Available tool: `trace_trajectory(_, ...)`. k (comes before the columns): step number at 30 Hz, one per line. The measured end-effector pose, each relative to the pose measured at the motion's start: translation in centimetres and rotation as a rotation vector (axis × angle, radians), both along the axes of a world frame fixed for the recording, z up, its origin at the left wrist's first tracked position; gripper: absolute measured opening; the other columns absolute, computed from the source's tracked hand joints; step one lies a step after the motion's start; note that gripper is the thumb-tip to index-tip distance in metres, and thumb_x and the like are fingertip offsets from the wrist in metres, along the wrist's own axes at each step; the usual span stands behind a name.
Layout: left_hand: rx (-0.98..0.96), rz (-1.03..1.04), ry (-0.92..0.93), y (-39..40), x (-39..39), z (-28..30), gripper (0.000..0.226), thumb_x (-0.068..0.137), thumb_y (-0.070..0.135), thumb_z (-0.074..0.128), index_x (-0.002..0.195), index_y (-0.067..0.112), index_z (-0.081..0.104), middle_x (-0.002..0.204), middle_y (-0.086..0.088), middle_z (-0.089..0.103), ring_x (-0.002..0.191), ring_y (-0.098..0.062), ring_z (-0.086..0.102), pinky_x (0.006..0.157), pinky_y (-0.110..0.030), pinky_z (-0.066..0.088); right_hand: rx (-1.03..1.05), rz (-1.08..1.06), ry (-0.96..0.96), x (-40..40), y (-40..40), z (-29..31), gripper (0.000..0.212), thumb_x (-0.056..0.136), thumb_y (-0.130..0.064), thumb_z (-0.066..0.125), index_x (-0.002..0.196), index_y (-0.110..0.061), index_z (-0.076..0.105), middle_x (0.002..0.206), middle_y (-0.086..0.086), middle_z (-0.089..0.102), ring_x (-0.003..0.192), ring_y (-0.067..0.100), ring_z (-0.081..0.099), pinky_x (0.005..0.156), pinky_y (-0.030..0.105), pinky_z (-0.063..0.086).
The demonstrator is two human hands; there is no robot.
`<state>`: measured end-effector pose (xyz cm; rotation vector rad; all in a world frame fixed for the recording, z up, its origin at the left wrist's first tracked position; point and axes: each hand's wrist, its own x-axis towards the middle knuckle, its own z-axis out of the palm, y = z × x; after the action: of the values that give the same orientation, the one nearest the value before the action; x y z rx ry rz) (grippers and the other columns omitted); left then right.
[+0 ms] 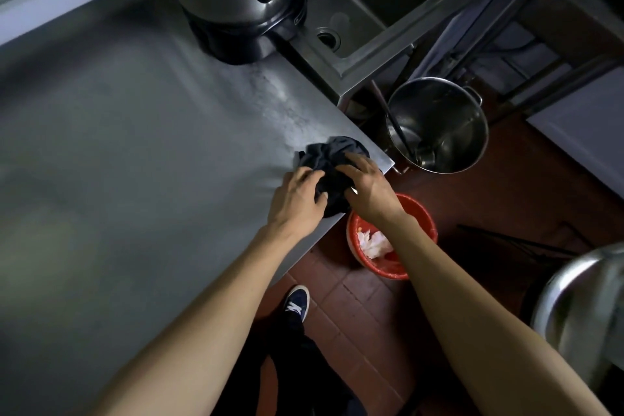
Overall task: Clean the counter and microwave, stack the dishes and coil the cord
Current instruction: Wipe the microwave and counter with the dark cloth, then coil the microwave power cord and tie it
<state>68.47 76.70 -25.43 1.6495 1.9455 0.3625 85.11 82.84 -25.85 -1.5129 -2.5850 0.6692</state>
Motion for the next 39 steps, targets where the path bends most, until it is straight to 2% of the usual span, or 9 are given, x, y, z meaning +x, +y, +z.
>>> trace_trajectory(4, -0.005, 0.005, 0.051, -1.0, -2.2, 1.0, 0.043, 0.097, 0.034, 0.054, 0.138, 0.023, 0.051, 0.139, 0.001, 0.051, 0.128, -0.023, 0.044, 0.101, -0.041, 0.044, 0.000, -0.026, -0.030, -1.3, -0.6, 1.2, 0.053, 0.083, -0.013, 0.061, 0.136, -0.013, 0.057, 0.148, 0.017, 0.046, 0.142, 0.039, 0.034, 0.112, 0.057, 0.035)
trace_trajectory(9, 0.001, 0.034, 0.118, -3.4, -6.3, 3.0, 0.045, 0.098, 0.037, 0.051, 0.140, 0.023, 0.049, 0.140, 0.001, 0.055, 0.127, -0.023, 0.049, 0.101, -0.042, 0.044, -0.006, 0.007, 0.014, -5.3, -2.6, 3.3, 0.043, 0.093, -0.021, 0.060, 0.134, -0.010, 0.058, 0.141, 0.014, 0.053, 0.126, 0.039, 0.052, 0.098, 0.049, 0.049)
trace_trajectory(13, 0.007, 0.099, 0.158, -7.0, -10.5, 4.8, 0.046, 0.099, 0.038, 0.049, 0.141, 0.022, 0.048, 0.140, 0.000, 0.056, 0.129, -0.023, 0.050, 0.103, -0.041, 0.044, -0.023, 0.104, 0.024, -10.3, -5.5, 4.5, 0.041, 0.095, -0.026, 0.056, 0.134, -0.014, 0.057, 0.134, 0.008, 0.058, 0.122, 0.034, 0.056, 0.093, 0.045, 0.052)
trace_trajectory(26, 0.046, 0.392, 0.155, -26.3, -25.6, 9.3, 0.046, 0.099, 0.039, 0.049, 0.142, 0.022, 0.048, 0.141, -0.001, 0.055, 0.129, -0.025, 0.049, 0.102, -0.040, 0.044, 0.015, 0.361, 0.008, -26.4, -19.8, 9.7, 0.041, 0.099, -0.028, 0.054, 0.138, -0.017, 0.055, 0.142, 0.005, 0.055, 0.127, 0.028, 0.053, 0.101, 0.040, 0.048)
trace_trajectory(35, 0.107, 0.554, 0.184, -38.8, -33.2, 12.1, 0.045, 0.098, 0.039, 0.050, 0.140, 0.022, 0.050, 0.138, -0.002, 0.057, 0.125, -0.025, 0.053, 0.098, -0.040, 0.047, 0.024, 0.555, 0.001, -36.3, -30.4, 12.5, 0.039, 0.100, -0.029, 0.052, 0.138, -0.018, 0.055, 0.144, 0.004, 0.053, 0.131, 0.025, 0.050, 0.104, 0.036, 0.041)
trace_trajectory(39, 0.119, 0.602, 0.190, -42.7, -35.7, 12.5, 0.045, 0.098, 0.038, 0.051, 0.140, 0.022, 0.051, 0.138, -0.003, 0.058, 0.125, -0.025, 0.052, 0.099, -0.040, 0.046, 0.011, 0.625, -0.012, -39.6, -33.1, 12.9, 0.040, 0.100, -0.031, 0.051, 0.138, -0.019, 0.055, 0.144, 0.003, 0.053, 0.130, 0.025, 0.050, 0.104, 0.037, 0.043)
